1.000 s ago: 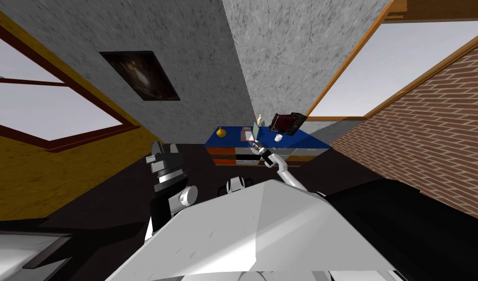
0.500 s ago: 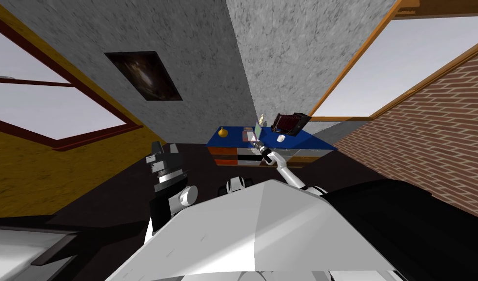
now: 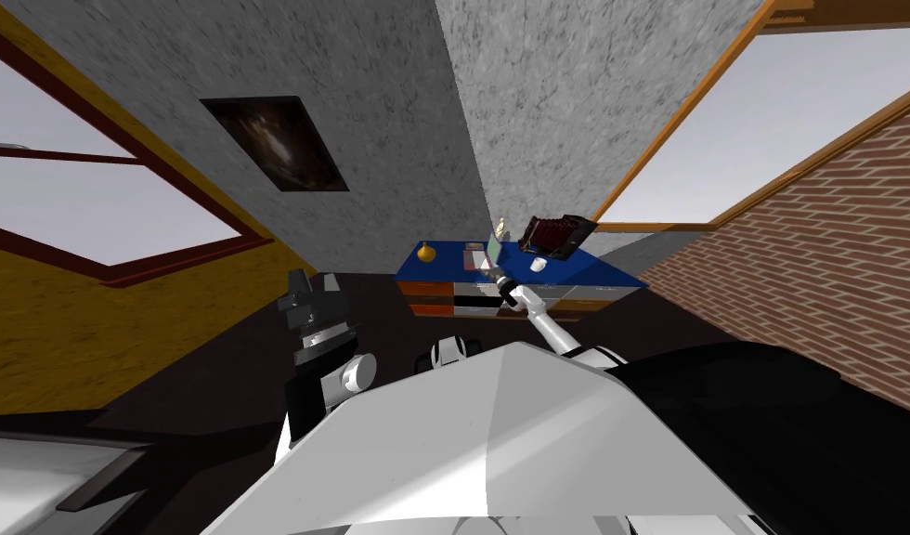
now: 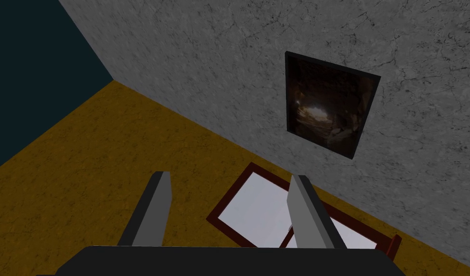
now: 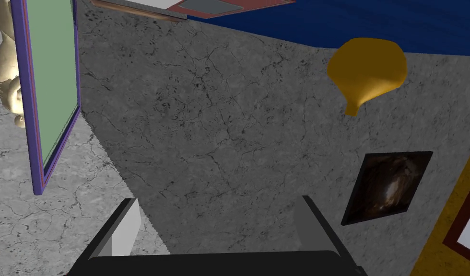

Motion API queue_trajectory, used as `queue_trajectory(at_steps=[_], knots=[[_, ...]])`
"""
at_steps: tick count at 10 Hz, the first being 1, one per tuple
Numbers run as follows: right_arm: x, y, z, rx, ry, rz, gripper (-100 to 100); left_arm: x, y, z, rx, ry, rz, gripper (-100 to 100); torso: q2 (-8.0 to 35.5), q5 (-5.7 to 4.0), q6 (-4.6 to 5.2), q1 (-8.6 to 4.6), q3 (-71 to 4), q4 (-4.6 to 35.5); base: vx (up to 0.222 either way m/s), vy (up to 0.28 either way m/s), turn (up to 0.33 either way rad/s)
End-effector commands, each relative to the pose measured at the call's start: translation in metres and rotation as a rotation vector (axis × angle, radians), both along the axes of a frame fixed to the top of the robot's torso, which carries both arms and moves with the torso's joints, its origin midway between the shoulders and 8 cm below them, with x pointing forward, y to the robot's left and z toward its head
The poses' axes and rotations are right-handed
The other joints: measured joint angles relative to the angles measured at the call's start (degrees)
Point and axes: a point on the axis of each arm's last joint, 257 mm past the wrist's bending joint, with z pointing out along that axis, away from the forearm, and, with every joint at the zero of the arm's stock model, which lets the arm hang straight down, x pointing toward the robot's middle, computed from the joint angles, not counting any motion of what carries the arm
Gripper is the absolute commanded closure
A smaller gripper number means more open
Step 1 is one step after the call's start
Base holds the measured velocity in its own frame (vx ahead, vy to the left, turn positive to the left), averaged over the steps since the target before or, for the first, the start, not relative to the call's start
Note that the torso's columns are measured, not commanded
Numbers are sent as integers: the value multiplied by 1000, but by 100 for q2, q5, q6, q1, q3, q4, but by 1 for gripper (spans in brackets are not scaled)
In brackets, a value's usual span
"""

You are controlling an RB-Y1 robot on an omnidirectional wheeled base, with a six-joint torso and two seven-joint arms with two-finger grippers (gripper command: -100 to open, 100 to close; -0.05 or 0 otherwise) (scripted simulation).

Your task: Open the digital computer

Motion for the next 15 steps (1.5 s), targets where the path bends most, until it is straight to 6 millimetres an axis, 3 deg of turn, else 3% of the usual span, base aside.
queue_trajectory(at_steps=[1, 4, 6, 9, 11, 15], knots=[[13, -35, -2, -151, 10, -66, -100, 0, 0, 0, 0, 0, 0, 0, -3, 0, 0, 0, -2, 0, 54, 22, 6], [18, -53, -4, -242, 18, -97, -100, 0, 0, 0, 0, 0, 0, 0, -1, 0, 0, 1, 0, 0, 35, 17, 0], [26, -85, -1, -369, 27, -157, -100, 0, 0, 0, 0, 0, 0, 0, 1, 0, 0, -2, 1, 1, 37, 12, -2], [29, -100, 2, -446, 31, -183, -100, 0, 0, 0, 0, 0, 0, 0, -2, 0, 0, 1, -1, 0, 31, 10, -2], [34, -127, 9, -564, 38, -233, -100, 0, 0, 0, 0, 0, 0, 0, -1, 0, 0, 1, 0, 0, 32, 9, -4], [38, -149, 17, -665, 43, -274, -100, 0, 0, 0, 0, 0, 0, 0, 1, -1, 0, 1, 1, 0, 29, 9, 0]])
